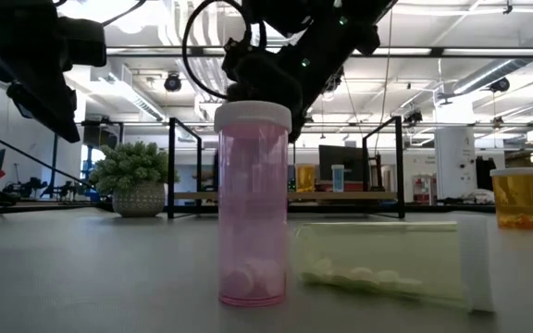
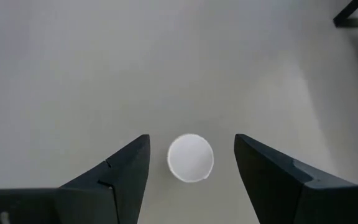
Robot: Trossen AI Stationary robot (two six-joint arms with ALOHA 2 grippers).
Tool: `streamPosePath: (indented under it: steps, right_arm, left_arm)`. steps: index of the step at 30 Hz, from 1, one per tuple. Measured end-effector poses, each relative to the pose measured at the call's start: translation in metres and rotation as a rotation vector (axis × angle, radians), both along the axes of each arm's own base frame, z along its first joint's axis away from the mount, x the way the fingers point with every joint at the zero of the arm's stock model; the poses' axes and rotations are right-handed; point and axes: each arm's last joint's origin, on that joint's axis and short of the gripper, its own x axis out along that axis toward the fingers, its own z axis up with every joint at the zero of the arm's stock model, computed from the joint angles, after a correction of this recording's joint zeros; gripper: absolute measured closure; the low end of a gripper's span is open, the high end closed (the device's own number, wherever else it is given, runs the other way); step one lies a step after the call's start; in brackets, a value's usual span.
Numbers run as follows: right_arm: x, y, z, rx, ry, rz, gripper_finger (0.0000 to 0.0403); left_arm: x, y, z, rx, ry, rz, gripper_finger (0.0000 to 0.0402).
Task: Pick and place medicine bottles onto shelf by color
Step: Put the top blue pill bottle on the shelf aligned with the other blue pill bottle
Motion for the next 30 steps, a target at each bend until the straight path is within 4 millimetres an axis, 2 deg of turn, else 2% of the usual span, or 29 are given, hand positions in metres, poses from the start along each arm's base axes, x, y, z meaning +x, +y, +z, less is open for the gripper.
streamPosePath:
  steps: [10,30]
  right_arm:
    - [-0.002,-0.001,-0.011,0.03,-0.067,-0.068,0.0179]
    - [-0.01,-0.002,-0.023,0.105,-0.036,-0.173,0.0179]
  left_arm:
    - [0.0,0.0,0.0,0.004,-0.003,0.007,0.0169]
    - [0.0,0.001,0.0,0.018,-0.007,0.02,0.0168]
